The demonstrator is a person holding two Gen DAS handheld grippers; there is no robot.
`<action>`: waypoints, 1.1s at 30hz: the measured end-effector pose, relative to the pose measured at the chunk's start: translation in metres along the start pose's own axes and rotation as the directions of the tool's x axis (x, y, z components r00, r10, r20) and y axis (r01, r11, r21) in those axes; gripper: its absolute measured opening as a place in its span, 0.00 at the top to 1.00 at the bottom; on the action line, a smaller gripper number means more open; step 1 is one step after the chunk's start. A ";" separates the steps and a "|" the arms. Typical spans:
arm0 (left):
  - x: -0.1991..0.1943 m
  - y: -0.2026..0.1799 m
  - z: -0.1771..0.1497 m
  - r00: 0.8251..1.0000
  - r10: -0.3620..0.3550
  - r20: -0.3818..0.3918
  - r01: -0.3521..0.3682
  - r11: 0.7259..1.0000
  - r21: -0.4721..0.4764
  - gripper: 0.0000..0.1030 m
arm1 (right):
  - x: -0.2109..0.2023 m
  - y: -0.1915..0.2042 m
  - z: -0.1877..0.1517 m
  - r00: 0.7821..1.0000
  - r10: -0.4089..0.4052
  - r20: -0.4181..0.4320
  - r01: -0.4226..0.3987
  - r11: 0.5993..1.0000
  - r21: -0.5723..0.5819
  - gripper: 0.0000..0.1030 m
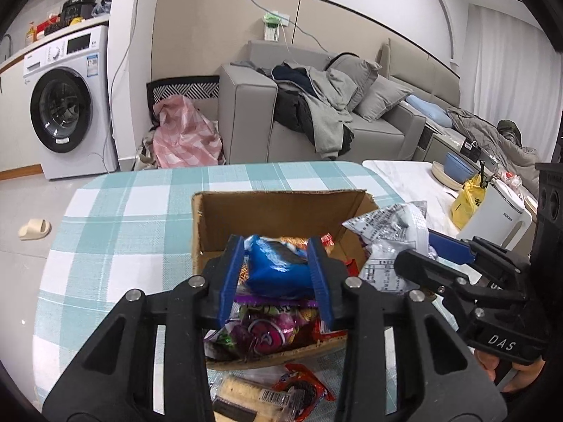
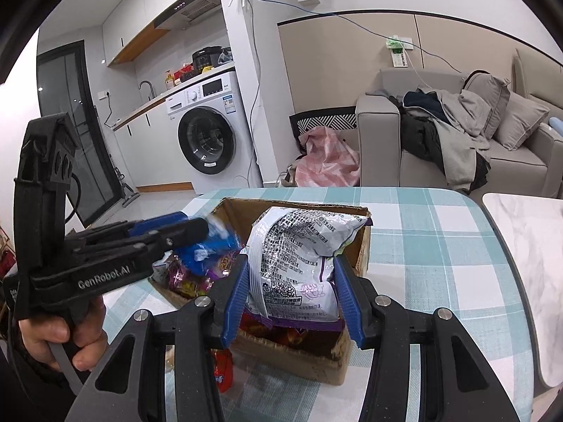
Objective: Organize snacks
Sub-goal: 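Lift both packs over the box and open both grippers to drop them, then move both grippers back to the cracker pack and red Oreo pack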
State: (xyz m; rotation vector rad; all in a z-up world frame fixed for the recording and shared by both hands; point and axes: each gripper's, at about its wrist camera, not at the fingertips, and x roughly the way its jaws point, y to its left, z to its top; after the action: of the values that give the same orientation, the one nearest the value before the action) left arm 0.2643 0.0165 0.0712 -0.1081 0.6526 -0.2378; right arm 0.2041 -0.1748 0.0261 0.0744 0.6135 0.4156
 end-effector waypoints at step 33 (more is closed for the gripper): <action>-0.105 0.008 -0.066 0.998 0.064 0.029 -0.063 0.998 -0.018 0.01 | -0.056 0.002 -0.039 1.000 0.010 -0.022 -0.009 1.000 0.016 0.00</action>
State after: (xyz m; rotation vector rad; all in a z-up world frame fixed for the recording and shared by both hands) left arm 0.1446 0.0492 0.0792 -0.1067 0.6278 -0.1692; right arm 0.1397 -0.1972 0.0247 0.0878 0.6389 0.4214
